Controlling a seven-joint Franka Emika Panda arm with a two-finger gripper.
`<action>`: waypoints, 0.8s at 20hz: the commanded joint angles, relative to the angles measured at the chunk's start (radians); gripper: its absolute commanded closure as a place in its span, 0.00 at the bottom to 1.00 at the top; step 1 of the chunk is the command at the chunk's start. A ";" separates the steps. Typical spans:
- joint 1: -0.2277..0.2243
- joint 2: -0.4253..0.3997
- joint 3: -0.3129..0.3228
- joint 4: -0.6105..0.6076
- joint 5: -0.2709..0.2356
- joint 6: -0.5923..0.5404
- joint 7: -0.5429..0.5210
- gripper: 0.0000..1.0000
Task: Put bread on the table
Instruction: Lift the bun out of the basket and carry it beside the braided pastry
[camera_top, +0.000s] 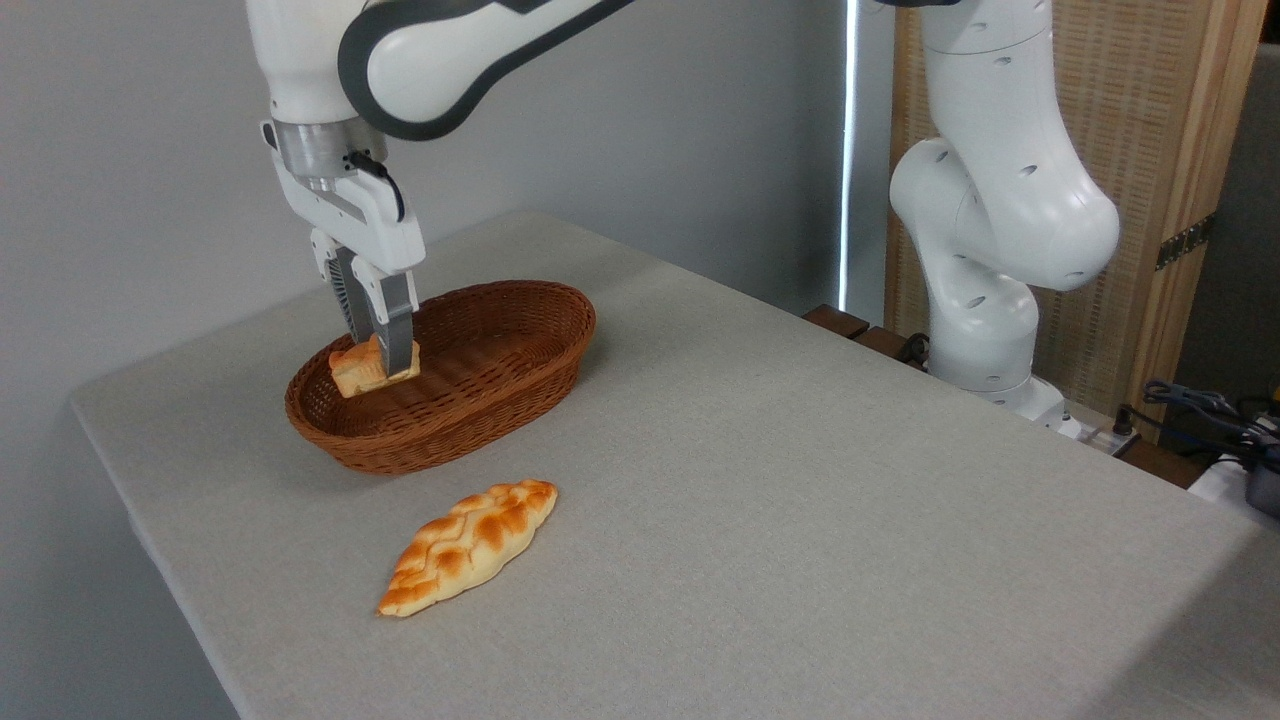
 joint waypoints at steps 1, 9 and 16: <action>0.018 -0.061 0.035 -0.008 -0.013 -0.059 0.029 0.45; 0.028 -0.310 0.157 -0.252 -0.045 -0.182 0.482 0.40; 0.028 -0.381 0.217 -0.524 -0.028 -0.121 0.765 0.36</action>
